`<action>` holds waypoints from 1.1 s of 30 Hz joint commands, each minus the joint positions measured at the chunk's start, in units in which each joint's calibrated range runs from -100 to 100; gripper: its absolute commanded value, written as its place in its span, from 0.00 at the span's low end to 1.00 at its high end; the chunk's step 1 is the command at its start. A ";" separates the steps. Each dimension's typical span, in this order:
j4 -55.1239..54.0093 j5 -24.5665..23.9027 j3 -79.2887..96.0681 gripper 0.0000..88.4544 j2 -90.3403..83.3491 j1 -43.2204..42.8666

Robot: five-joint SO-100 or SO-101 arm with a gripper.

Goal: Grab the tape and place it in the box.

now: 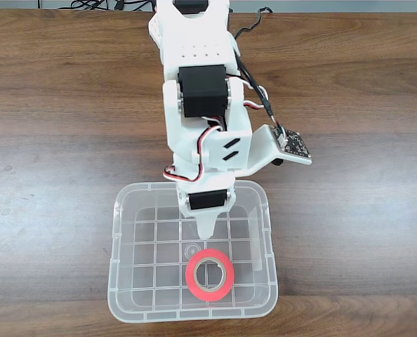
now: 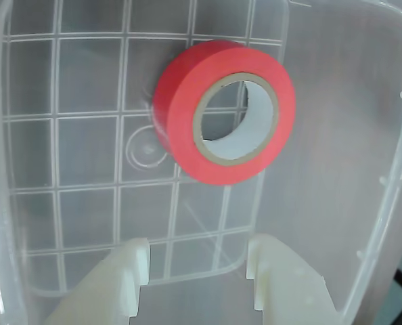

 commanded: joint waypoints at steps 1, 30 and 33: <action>5.81 -0.22 -4.97 0.13 -5.05 0.61; 11.03 3.68 64.93 0.02 -71.90 -1.00; 1.87 4.84 80.70 0.02 -82.52 -1.73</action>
